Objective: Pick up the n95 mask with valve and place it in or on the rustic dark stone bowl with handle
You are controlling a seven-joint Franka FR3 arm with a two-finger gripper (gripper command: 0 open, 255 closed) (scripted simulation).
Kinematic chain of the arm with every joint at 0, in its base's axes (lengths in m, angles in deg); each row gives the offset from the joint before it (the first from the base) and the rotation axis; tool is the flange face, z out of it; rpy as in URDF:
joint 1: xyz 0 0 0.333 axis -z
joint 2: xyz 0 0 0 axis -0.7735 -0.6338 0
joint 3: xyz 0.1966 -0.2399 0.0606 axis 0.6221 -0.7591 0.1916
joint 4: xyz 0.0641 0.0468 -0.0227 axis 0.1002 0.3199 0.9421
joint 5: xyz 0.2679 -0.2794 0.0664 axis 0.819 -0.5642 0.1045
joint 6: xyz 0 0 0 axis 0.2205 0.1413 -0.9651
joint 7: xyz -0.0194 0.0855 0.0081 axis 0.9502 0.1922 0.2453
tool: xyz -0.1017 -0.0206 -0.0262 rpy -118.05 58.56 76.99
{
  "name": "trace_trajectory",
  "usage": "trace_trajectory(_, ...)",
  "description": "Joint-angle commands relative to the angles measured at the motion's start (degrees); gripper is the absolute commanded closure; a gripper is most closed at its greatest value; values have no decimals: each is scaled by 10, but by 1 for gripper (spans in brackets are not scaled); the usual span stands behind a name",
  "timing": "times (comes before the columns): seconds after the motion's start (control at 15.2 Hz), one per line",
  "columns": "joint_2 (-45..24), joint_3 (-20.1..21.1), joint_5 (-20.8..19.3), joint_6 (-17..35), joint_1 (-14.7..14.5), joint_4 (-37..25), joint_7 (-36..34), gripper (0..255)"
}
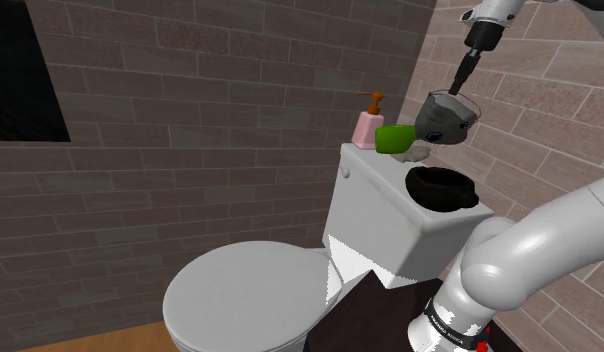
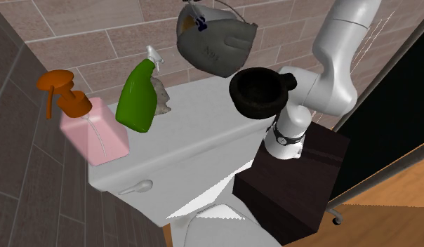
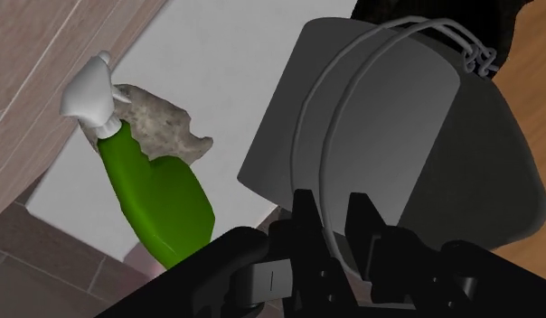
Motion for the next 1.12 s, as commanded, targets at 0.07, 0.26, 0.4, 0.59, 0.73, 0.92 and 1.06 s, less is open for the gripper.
trace_trajectory(0.07,53,44,-8,-22,14,30,-33,255)
trace_trajectory(0.26,100,82,-8,-49,29,51,-60,255)
trace_trajectory(0.4,131,107,-4,-71,39,62,-78,255)
trace_trajectory(0.59,152,109,-8,-50,45,104,-79,255)
trace_trajectory(0.73,164,110,-11,-36,48,131,-80,255)
trace_trajectory(0.92,183,111,-15,-16,52,169,-81,255)
trace_trajectory(1.06,195,111,-18,-3,55,194,-81,255)
